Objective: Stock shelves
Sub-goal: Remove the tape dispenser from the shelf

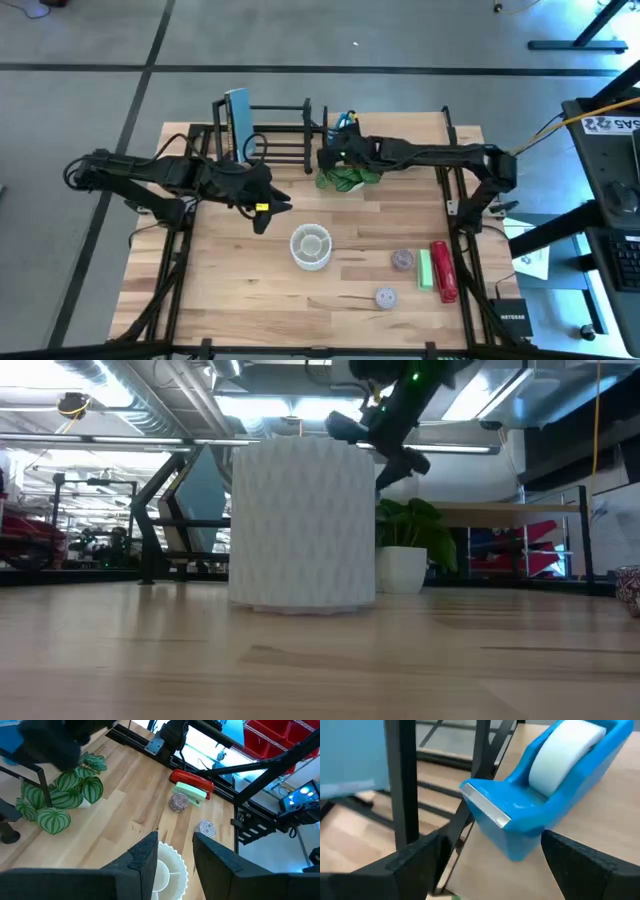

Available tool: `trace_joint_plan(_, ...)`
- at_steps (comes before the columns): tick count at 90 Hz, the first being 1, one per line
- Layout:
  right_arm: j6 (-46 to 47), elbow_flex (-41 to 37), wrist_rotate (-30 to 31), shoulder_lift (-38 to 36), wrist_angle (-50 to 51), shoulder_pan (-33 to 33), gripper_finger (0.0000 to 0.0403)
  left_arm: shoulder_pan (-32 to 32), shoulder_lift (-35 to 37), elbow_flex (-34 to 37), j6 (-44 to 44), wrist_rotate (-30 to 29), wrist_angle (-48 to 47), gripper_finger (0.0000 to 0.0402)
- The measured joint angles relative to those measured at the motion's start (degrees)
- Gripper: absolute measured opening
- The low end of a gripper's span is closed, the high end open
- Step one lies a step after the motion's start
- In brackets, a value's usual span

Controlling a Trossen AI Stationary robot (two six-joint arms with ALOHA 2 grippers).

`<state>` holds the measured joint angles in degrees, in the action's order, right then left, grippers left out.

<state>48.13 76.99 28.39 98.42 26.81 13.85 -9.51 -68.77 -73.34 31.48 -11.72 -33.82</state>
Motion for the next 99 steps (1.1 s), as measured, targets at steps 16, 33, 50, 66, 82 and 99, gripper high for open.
trace_joint_plan(16, 2.74, 0.04, 2.84, 0.84, -0.81, -0.02, 0.0326, 0.00, 0.00, 0.00, 0.02, 0.88, 0.00, 0.0107)
trace_joint_plan(33, 3.04, 0.04, 5.02, 0.82, -0.42, 0.00, 0.0301, 0.00, 0.00, 0.00, 0.02, 1.07, 0.00, 0.0107)
trace_joint_plan(50, 2.91, 0.04, 3.08, 0.07, 0.55, 0.04, 0.0257, 0.01, 0.00, 0.00, 0.00, 1.08, 0.00, 0.0107)
trace_joint_plan(66, 2.41, -0.13, 3.20, -1.32, 5.75, 0.09, 0.0235, 0.00, 0.00, 0.00, 0.00, 1.08, -0.02, 0.0107)
trace_joint_plan(82, 0.88, -0.09, 4.94, -3.35, 10.39, 0.11, 0.0232, 0.00, 0.00, 0.00, 0.00, 1.08, -0.02, 0.0107)
trace_joint_plan(99, -2.39, -0.09, 3.26, -5.05, 10.00, 0.09, 0.0232, 0.02, 0.00, 0.00, 0.00, 1.06, -0.02, 0.0107)
